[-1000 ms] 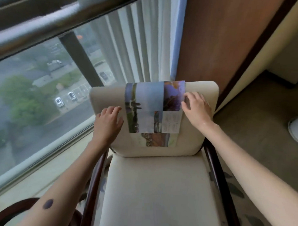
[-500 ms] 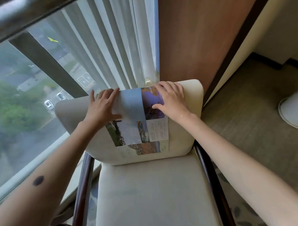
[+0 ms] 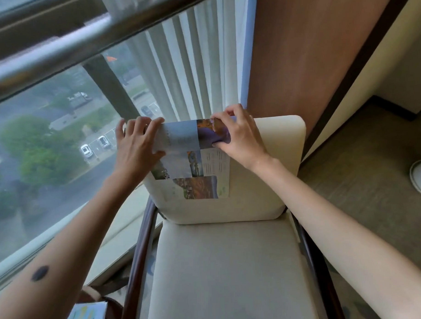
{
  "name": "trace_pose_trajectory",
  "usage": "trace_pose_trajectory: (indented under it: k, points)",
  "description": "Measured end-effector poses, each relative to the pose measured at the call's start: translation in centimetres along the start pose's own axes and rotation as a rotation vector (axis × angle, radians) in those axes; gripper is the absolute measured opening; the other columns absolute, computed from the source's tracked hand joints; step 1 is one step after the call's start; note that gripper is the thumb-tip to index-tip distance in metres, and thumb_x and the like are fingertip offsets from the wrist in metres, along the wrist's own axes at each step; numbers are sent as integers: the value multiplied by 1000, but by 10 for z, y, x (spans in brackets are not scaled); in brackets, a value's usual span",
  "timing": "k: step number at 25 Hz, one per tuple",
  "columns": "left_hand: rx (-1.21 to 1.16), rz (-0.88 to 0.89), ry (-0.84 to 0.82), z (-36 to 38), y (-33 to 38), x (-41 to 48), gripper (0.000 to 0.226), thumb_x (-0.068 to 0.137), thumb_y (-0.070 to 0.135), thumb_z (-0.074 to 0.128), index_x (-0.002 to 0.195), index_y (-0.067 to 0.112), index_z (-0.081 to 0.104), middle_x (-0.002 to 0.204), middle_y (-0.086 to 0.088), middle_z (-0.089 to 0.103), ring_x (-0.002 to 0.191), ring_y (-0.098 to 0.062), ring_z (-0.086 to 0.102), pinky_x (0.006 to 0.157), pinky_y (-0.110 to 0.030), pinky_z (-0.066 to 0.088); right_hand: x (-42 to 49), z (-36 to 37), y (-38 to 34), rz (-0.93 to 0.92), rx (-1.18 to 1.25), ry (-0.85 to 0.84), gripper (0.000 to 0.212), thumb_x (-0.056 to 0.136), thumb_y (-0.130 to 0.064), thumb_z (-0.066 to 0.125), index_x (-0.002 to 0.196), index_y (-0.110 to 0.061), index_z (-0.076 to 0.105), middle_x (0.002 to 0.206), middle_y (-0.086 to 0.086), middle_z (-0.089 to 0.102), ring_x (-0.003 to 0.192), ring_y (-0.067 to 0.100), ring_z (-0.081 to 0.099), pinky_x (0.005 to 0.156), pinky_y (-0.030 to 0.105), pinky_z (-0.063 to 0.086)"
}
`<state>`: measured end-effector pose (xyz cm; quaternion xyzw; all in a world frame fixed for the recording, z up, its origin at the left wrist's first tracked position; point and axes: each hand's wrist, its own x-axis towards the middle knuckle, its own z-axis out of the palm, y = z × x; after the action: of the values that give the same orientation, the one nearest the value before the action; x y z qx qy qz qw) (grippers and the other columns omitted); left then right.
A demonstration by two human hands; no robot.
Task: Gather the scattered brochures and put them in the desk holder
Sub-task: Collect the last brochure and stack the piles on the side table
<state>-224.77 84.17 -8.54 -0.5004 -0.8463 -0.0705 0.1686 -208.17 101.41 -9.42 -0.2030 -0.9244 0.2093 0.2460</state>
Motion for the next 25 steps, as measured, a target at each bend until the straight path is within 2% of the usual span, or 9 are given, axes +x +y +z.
trace_pose_trajectory:
  k: [5,10,14,17,20,22,23,25]
  points:
    - [31,-75,94,-57,-46,-89,72,59,16,84,123,6,53,111,-24,54,99,-44,50,99,-59,31,-27,6,-87,-164,8,-25,57,67,-20,77,120,-13,58,114,16,53,103,33,51,88,40,42]
    - [50,-167,70,-89,-78,-199,69,58,16,85,120,5,56,109,-24,57,97,-44,53,96,-58,34,-83,38,-165,-235,38,-123,58,69,-20,76,123,-13,56,117,15,53,108,32,50,89,37,36]
    - [53,-258,51,-109,-101,-296,69,58,16,84,119,10,53,107,-22,58,95,-43,54,96,-57,35,-136,66,-231,-291,93,-168,59,65,-19,78,120,-12,59,115,15,55,104,33,52,88,39,37]
    - [14,-343,33,-119,-116,-361,68,59,16,84,119,11,52,105,-22,58,93,-43,53,91,-55,36,-170,88,-270,-326,155,-211,63,66,-22,77,124,-12,56,119,15,53,108,34,51,92,43,38]
    - [-75,-533,15,-132,-133,-417,67,61,19,83,122,11,56,108,-19,57,99,-40,50,88,-49,36,-191,112,-303,-219,293,-265,84,66,-29,80,138,-13,40,132,16,43,123,31,43,101,45,38]
    - [-132,-681,7,-141,-145,-444,68,63,24,82,124,15,55,109,-17,56,103,-37,47,88,-46,36,-201,128,-320,-82,422,-409,94,68,-30,80,144,-15,26,135,12,43,123,25,45,99,39,38]
    - [-155,-746,9,-146,-152,-457,69,63,27,82,125,16,55,110,-16,56,106,-36,46,89,-45,36,-206,138,-327,-35,467,-508,91,69,-29,79,143,-17,27,131,10,50,118,23,50,96,37,40]
    - [-204,-836,18,-154,-164,-476,72,62,32,84,126,17,55,112,-16,57,109,-36,46,93,-46,38,-217,158,-333,19,505,-645,63,73,-23,76,128,-18,47,117,7,63,110,24,58,91,37,45]
